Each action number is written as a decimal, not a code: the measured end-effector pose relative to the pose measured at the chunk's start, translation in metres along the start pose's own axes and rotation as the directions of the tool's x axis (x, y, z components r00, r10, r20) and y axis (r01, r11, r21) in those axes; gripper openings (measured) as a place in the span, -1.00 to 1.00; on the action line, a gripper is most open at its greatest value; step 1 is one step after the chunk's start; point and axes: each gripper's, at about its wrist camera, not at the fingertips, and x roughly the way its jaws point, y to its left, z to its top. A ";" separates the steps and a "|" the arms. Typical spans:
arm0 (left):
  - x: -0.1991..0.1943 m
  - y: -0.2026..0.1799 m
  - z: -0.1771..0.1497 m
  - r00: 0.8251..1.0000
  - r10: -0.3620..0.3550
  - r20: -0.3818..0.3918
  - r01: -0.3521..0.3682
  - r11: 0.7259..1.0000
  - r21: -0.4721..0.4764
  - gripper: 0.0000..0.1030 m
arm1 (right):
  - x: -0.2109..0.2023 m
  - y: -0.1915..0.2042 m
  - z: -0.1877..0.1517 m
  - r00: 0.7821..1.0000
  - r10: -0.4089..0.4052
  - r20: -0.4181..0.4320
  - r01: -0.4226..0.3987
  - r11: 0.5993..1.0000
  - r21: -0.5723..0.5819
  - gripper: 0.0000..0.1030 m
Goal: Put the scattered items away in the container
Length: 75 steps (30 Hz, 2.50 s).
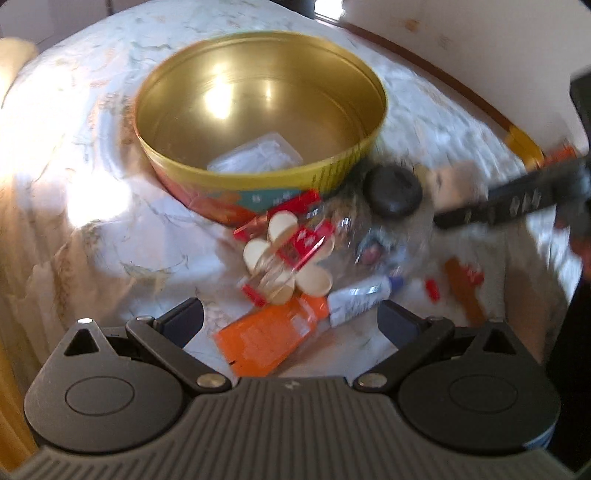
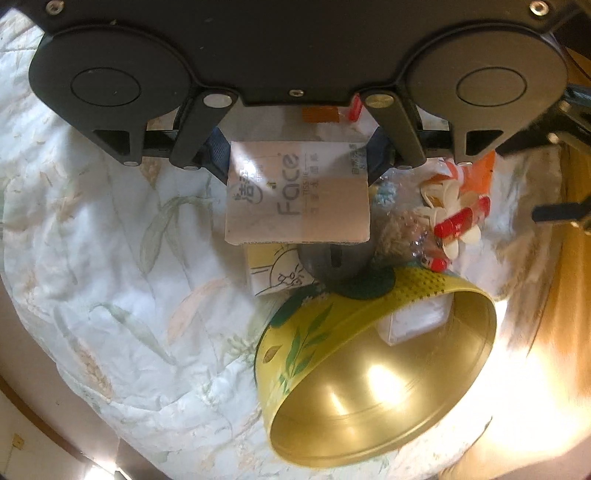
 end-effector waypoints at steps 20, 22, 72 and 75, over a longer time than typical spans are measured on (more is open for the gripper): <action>0.040 0.008 -0.036 0.999 -0.039 0.003 0.036 0.953 0.301 0.99 | -0.020 -0.002 0.003 0.994 -0.020 0.106 0.022 1.000 -0.022 0.34; 0.040 0.003 -0.033 0.999 -0.044 0.023 0.034 0.946 0.323 0.99 | -0.021 0.000 0.004 0.993 -0.020 0.113 0.023 0.999 -0.028 0.34; 0.018 -0.038 -0.001 0.993 -0.090 -0.071 0.101 0.980 0.169 -0.64 | -0.031 -0.007 0.004 0.987 -0.020 0.160 0.019 1.000 0.007 0.34; 0.001 -0.039 0.001 0.994 -0.108 -0.008 0.108 0.980 0.166 -0.64 | -0.032 -0.008 0.008 0.988 -0.012 0.151 0.011 1.000 0.010 0.34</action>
